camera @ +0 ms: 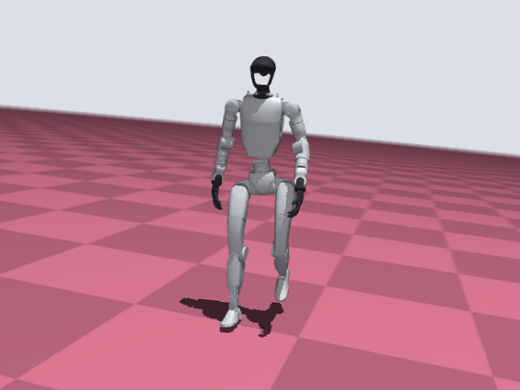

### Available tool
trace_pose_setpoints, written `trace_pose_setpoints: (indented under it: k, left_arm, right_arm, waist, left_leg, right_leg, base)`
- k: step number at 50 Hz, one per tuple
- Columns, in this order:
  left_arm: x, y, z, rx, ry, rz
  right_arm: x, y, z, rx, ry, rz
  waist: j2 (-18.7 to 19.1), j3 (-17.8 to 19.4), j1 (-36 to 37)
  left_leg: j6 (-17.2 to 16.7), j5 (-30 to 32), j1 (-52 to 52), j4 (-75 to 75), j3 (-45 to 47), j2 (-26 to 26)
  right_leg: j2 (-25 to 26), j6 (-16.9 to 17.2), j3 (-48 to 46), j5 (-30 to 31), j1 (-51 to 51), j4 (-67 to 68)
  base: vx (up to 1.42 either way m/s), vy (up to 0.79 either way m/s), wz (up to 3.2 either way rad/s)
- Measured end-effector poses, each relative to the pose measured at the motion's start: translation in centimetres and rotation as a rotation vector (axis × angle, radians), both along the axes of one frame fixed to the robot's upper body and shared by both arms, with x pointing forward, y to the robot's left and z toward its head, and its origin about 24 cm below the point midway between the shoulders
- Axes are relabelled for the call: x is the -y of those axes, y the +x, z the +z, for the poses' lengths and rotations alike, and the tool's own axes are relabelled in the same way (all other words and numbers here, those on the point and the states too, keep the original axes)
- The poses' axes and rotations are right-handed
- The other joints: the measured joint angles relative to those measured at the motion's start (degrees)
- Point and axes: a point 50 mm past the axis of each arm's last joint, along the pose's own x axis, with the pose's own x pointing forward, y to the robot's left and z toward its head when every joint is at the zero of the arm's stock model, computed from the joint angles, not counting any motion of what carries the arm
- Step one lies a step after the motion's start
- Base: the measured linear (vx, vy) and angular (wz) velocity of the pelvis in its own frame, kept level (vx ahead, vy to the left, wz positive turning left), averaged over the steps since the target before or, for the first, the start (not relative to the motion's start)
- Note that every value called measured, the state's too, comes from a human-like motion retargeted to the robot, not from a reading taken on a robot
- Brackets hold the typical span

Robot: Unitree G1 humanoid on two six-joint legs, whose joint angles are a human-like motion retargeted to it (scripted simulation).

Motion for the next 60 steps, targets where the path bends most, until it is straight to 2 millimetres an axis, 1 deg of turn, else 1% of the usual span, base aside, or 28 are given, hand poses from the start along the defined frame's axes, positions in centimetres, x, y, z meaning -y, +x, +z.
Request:
trace_pose_setpoints:
  k: [2, 4, 8, 10, 12, 16, 19, 21, 22, 24, 27, 30, 33, 35, 37, 40, 42, 44, 45, 47, 50, 51, 52, 53, 55, 58, 59, 60]
  left_arm:
    - [-1.0, -7.6, -3.3, -0.265, 0.065, -0.011]
    - [-1.8, -15.4, -4.9, -0.506, 0.124, -0.02]
    - [-2.7, -28.0, -3.9, -0.845, 0.217, 0.073]
    - [-2.5, -32.8, -2.4, -0.954, 0.237, 0.149]
    - [-1.9, -36.1, -1.2, -1.014, 0.223, 0.209]
    - [-0.4, -37.8, -0.7, -1.046, 0.134, 0.213]
    - [0.3, -35.2, -2.1, -1.002, 0.04, 0.089]
    - [0.1, -31.4, -3.5, -0.941, -0.008, -0.042]
    - [-0.4, -28.7, -4.2, -0.895, -0.01, -0.101]
    - [-1.7, -21.5, -5.1, -0.747, 0.053, -0.129]
    - [-3.1, -8.9, -3.8, -0.421, 0.118, -0.049]
    - [-2.8, 3.1, 1.3, 0.002, 0.053, 0.057]
    - [-1.7, 12.0, 9.5, 0.443, -0.091, 0.123]
    - [-1.2, 15.7, 15.5, 0.704, -0.18, 0.153]
    - [-1.0, 17.2, 19.5, 0.867, -0.225, 0.145]
    - [-0.7, 17.3, 20.1, 0.908, -0.288, 0.168]
    - [-0.4, 15.9, 16.6, 0.782, -0.318, 0.221]
    - [-0.4, 12.8, 11.1, 0.556, -0.289, 0.242]
    - [-0.4, 10.4, 8.0, 0.414, -0.258, 0.232]
    - [-0.4, 4.4, 2.2, 0.1, -0.169, 0.152]
    - [-2.0, -5.5, -3.0, -0.353, 0.074, -0.043]
    - [-1.9, -6.9, -3.5, -0.44, 0.128, -0.148]
    - [-2.6, -8.6, -3.8, -0.532, 0.189, -0.203]
    - [-4.7, -10.9, -3.7, -0.637, 0.256, -0.162]
    - [-7.6, -15.9, -3.2, -0.81, 0.336, -0.026]
    - [-8.8, -23.8, -2.3, -0.979, 0.364, 0.212]
    - [-7.7, -27.8, -2.0, -1.037, 0.336, 0.323]
    - [-6.0, -32.4, -1.3, -1.1, 0.308, 0.464]
  right_arm:
    - [0.2, 6.6, 1.0, 0.217, -0.034, -0.02]
    - [0.0, 13.2, 3.1, 0.452, -0.043, -0.043]
    - [-0.4, 24.3, 10.4, 0.911, -0.035, -0.059]
    - [-0.4, 27.4, 13.8, 1.085, -0.043, -0.041]
    - [-0.3, 28.7, 15.7, 1.168, -0.046, -0.012]
    - [0.0, 27.4, 14.2, 1.109, -0.056, 0.001]
    - [0.3, 22.6, 9.6, 0.917, -0.058, -0.016]
    - [0.6, 17.5, 6.1, 0.73, -0.032, -0.01]
    - [0.4, 14.7, 4.5, 0.622, -0.004, -0.004]
    - [-0.2, 9.1, 1.9, 0.403, 0.048, 0.003]
    - [-0.6, 0.4, 0.0, 0.093, 0.075, 0.031]
    - [-0.4, -7.6, 0.1, -0.178, 0.089, 0.06]
    - [0.1, -12.8, 1.2, -0.365, 0.096, 0.064]
    - [0.6, -14.4, 1.8, -0.44, 0.089, 0.06]
    - [0.5, -15.3, 2.1, -0.474, 0.083, 0.044]
    - [0.2, -15.2, 2.0, -0.47, 0.063, -0.002]
    - [0.5, -13.6, 1.6, -0.426, 0.018, -0.023]
    - [0.5, -11.1, 1.0, -0.36, -0.022, -0.027]
    - [0.5, -9.7, 0.7, -0.321, -0.035, -0.028]
    - [0.2, -5.4, 0.1, -0.18, -0.039, -0.048]
    - [-0.1, 3.5, 0.4, 0.094, -0.064, -0.066]
    - [0.7, 5.8, 1.0, 0.18, -0.046, -0.185]
    - [1.4, 8.7, 1.9, 0.283, -0.022, -0.256]
    - [1.5, 12.9, 3.5, 0.41, 0.01, -0.231]
    - [1.1, 19.8, 7.4, 0.64, 0.035, -0.134]
    - [1.7, 25.7, 13.2, 0.935, -0.035, -0.021]
    - [1.0, 26.8, 14.6, 1.027, -0.099, 0.063]
    - [-0.3, 27.6, 15.7, 1.125, -0.17, 0.166]
  waist:
    - [-1.93, -1.49, 3.33]
    - [-4.57, -2.02, 7.38]
    - [-5.65, -0.17, 18.2]
    - [-2.77, 0.99, 22.53]
    - [-0.05, 1.13, 24.74]
    - [1.73, 1.33, 23.55]
    - [4.27, 3.83, 19.72]
    - [6.47, 4.4, 18.58]
    - [6.78, 3.28, 18.36]
    - [5.21, -1.03, 16.75]
    - [5.22, -3.98, 11.69]
    - [6.81, -4.5, 4.64]
    - [6.34, -3.73, -3.2]
    - [4.58, -1.09, -8.58]
    - [3.38, 1.69, -11.15]
    - [4.02, 2.91, -10.42]
    - [2.3, 3.24, -8.66]
    - [-0.59, 4.61, -5.86]
    - [-2.38, 5.07, -4.54]
    - [-3.31, 0.8, -3.6]
    - [-3.22, -2.79, 1.0]
    - [-3.96, -3.38, -13.37]
    - [-4.13, -4.18, -25.2]
    - [-3.19, -5.38, -31.98]
    - [-1.07, -7.86, -34.95]
    - [-0.18, -9.02, -29.48]
    - [-2.98, -8.31, -10.9]
    - [-7.04, -7.13, 15.21]
  left_leg:
    - [1.73, -8.12, -8.94, 1.99, 2.27, -2.63]
    - [3.09, -11.71, -13.91, -3.52, 9.09, -1.68]
    - [-0.01, -10.14, -13.89, -29.49, 22.59, 4.26]
    - [-3.83, -7.95, -12.13, -42.42, 26.9, 8.59]
    - [-8.35, -10.37, -12.07, -50.04, 28.18, 11.76]
    - [-8.08, -11.28, -8.75, -54.71, 22.12, 11.23]
    - [-7.23, -7.78, 0.13, -52.91, 20.4, 11.05]
    - [-7.38, -10.23, 5.36, -50.64, 19.18, 12.84]
    - [-6.92, -11.96, 6.09, -49.56, 18.55, 13.49]
    - [-4.99, -14.11, 3.9, -48.34, 17.08, 12.42]
    - [-4.82, -16.16, 4.29, -48.08, 13.43, 11.11]
    - [-5.56, -17.21, 7.55, -49.03, 7.97, 10.44]
    - [-5.42, -17.85, 12.14, -49.8, 1.99, 8.11]
    - [-5.4, -18.56, 18.04, -50.5, -2.67, 6.19]
    - [-6.96, -18.94, 24.78, -51.38, -5.43, 7.59]
    - [-8.83, -15.11, 30.95, -51.08, -5.91, 12.03]
    - [-6.27, -7.98, 33.07, -47.88, -5.59, 8.9]
    - [-3.33, -2.8, 32.29, -38.27, -2.2, 6.36]
    - [-1.12, -1.7, 29.77, -30.41, -0.06, 4.93]
    - [5.64, -6.01, 11.66, -6.58, 3.35, 4.4]
    - [13.02, -14.49, -8.76, 10.93, 9.2, 10.45]
    - [13.02, -6.17, -19.83, 11.14, -9.35, -5.97]
    - [13.02, 0.85, -28.62, 9.72, -22.33, -17.54]
    - [13.02, 5.25, -32.83, 5.03, -24.19, -19.4]
    - [13.02, 10.44, -38.6, -6.22, -15.75, -14.63]
    - [13.02, 17.28, -31.95, -27.27, 7.56, -5.12]
    - [13.02, 12.05, -20.66, -36.65, 40.01, 2.8]
    - [13.02, 3.39, -5.77, -47.22, 83.56, 12.87]
  right_leg:
    - [-0.22, 1.15, 3.08, -1.28, 1.2, -0.4]
    - [-1.07, 2.98, 6.59, -2.55, 3.58, -1.3]
    - [0.37, 4.56, 14.71, -4.25, 10.33, -2.94]
    - [3.41, 3.68, 17.8, -5.13, 15.76, -3.56]
    - [5.52, 3.14, 20.0, -5.36, 21.01, -3.94]
    - [5.87, 2.29, 22.26, 1.02, 30.51, -4.12]
    - [8.12, 1.42, 21.0, 14.34, 36.85, 1.25]
    - [10.75, 3.22, 16.86, 20.07, 32.12, 16.96]
    - [11.23, 3.83, 13.83, 19.22, 25.44, 28.24]
    - [8.78, 0.2, 8.11, 11.05, 8.22, 47.3]
    - [6.54, -4.59, 2.17, 0.92, -7.41, 55.3]
    - [6.73, -3.59, -1.02, -1.87, -14.4, 45.97]
    - [3.96, -0.64, -2.58, 1.18, -14.15, 22.32]
    - [0.65, 2.79, -3.46, 4.72, -9.76, 3.35]
    - [0.39, 7.53, -1.21, 5.34, -7.67, -5.79]
    - [4.79, 7.93, 4.49, 6.52, -7.45, -5.84]
    - [1.81, 7.54, 4.19, 9.93, -2.93, -5.84]
    - [0.2, 5.29, 4.8, 8.24, 3.15, -5.29]
    - [-0.89, 4.23, 5.87, 6.36, 5.82, -4.48]
    - [-1.58, 2.01, 6.74, 3.87, 3.53, -1.72]
    - [3.53, -1.78, 11.11, 1.37, 1.52, 1.11]
    - [9.71, -13.96, 63.87, 5.4, 11.44, 1.46]
    - [14.3, -22.07, 99.03, 10.24, 17.44, 0.32]
    - [15.71, -22.07, 99.03, 16.69, 15.58, -3.79]
    - [19.19, -22.07, 99.03, 20.92, 11.6, -5.02]
    - [26.5, -22.07, 99.03, 27.75, 13.03, -5.11]
    - [18.76, -15.16, 66.04, 16.72, 13.72, -4.43]
    - [6.02, -4.79, 16.58, -1.86, 13.85, -3.38]
  base:
    - [1.03, -0.2, -1.36]
    - [1.07, -0.13, -1.76]
    - [1.11, 0.03, -2.32]
    - [1.18, 0.2, -1.97]
    - [1.19, 0.29, -1.26]
    - [1.2, 0.36, -0.14]
    - [1.28, 0.36, 0.63]
    - [1.21, 0.32, 0.26]
    - [1.07, 0.29, 0.06]
    - [0.99, 0.28, 0.35]
    - [0.97, 0.22, 1.14]
    - [0.99, 0.1, 1.81]
    - [1.05, -0.05, 2.06]
    - [1.16, -0.21, 1.99]
    - [1.21, -0.42, 1.16]
    - [1.18, -0.46, 0.1]
    - [1.18, -0.17, -0.35]
    - [1.19, -0.32, -0.64]
    - [1.12, -0.34, -0.35]
    - [1.0, -0.29, 0.01]
    - [0.81, -0.58, 2.62]
    - [-0.02, -1.31, 15.58]
    - [-0.34, -1.81, 17.68]
    - [-0.13, -1.81, 9.04]
    - [0.24, -1.79, 1.58]
    - [0.88, -1.4, -3.64]
    - [1.9, -0.14, -20.71]
    - [1.67, 0.55, -19.45]
